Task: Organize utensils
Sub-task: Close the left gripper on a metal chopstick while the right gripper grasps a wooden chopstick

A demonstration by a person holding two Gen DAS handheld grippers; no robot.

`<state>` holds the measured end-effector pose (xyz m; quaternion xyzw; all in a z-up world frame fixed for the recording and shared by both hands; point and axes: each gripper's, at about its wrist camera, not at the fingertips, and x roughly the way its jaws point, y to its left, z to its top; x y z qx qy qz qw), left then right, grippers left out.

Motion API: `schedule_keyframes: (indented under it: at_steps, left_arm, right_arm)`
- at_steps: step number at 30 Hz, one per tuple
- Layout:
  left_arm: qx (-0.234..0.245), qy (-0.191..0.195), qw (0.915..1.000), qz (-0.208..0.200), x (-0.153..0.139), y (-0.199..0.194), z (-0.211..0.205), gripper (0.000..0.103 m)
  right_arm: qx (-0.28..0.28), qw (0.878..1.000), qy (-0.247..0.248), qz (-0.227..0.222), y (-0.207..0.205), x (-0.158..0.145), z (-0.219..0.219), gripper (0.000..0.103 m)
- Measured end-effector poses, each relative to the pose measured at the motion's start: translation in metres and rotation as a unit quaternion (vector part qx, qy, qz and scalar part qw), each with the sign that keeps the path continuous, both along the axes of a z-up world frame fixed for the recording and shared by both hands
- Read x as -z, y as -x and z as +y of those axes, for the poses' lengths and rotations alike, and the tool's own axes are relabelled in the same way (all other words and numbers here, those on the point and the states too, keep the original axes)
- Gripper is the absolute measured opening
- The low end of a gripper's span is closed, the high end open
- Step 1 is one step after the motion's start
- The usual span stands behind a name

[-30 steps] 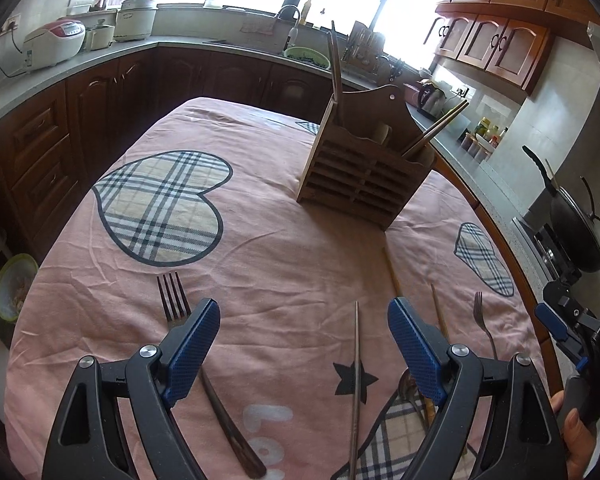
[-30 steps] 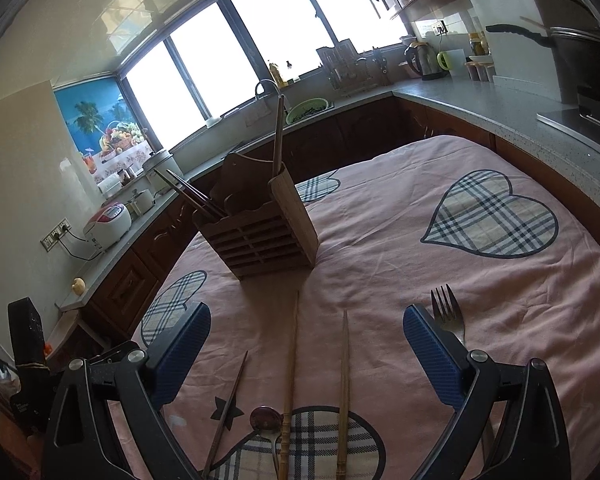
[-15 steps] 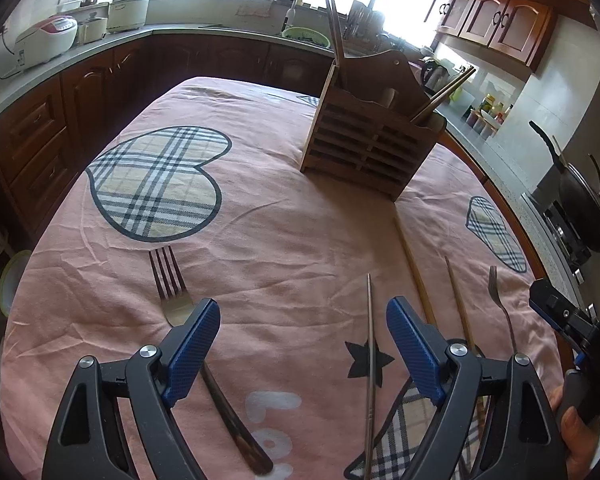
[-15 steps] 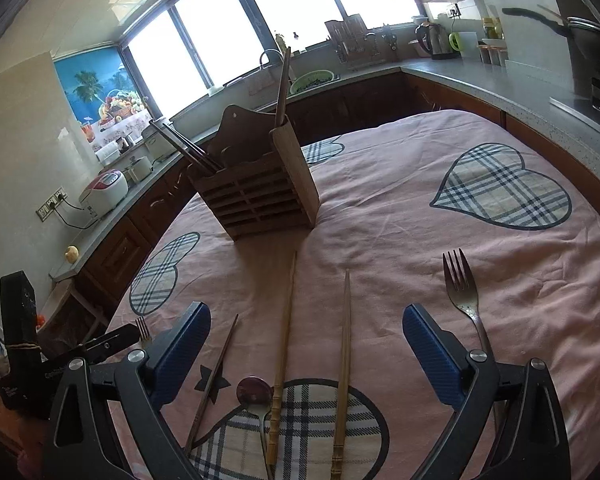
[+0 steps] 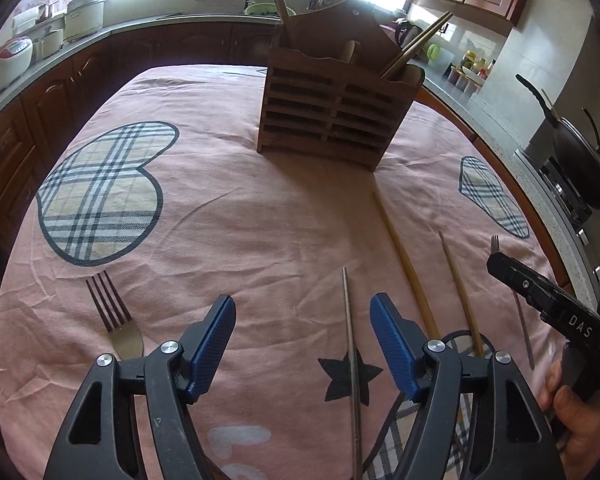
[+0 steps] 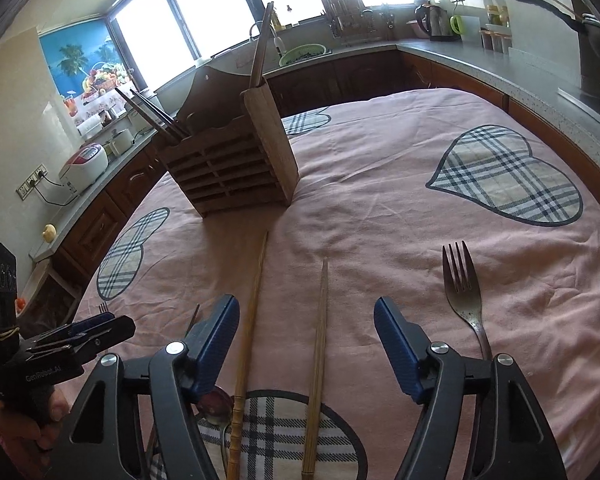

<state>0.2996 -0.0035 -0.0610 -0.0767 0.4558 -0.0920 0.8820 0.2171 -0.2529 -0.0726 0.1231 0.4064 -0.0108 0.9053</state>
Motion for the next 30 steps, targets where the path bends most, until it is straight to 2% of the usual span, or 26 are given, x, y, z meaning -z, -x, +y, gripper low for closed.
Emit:
schedule_keyframes:
  at_steps: [3, 8, 11, 17, 22, 27, 30]
  left_arm:
    - [0.013, -0.006, 0.9998, 0.013, 0.007, -0.012, -0.008, 0.065]
    - [0.031, -0.018, 0.9989, 0.029, 0.018, -0.029, -0.021, 0.057]
    - [0.041, -0.025, 0.9983, 0.034, 0.024, -0.037, -0.03, 0.055]
    - [0.058, -0.045, 0.9963, 0.044, 0.037, -0.054, -0.045, 0.038]
    - [0.073, -0.066, 0.9946, 0.033, 0.041, -0.058, -0.055, 0.029]
    - [0.076, -0.062, 0.9947, 0.031, 0.042, -0.059, -0.052, 0.013]
    - [0.079, -0.063, 0.9945, 0.029, 0.042, -0.058, -0.052, 0.008]
  right_arm:
    - [-0.004, 1.0, 0.004, 0.011, -0.009, 0.005, -0.001, 0.06]
    - [-0.015, 0.999, 0.009, 0.027, -0.025, 0.012, -0.001, 0.052]
    - [-0.018, 0.999, 0.012, 0.034, -0.033, 0.015, -0.002, 0.048]
    - [-0.024, 0.998, 0.019, 0.047, -0.049, 0.022, -0.003, 0.044]
    - [-0.033, 0.997, 0.025, 0.072, -0.061, 0.035, -0.001, 0.035]
    - [-0.035, 0.996, 0.032, 0.073, -0.066, 0.039, 0.001, 0.033]
    - [-0.034, 0.996, 0.044, 0.073, -0.067, 0.039, 0.001, 0.025]
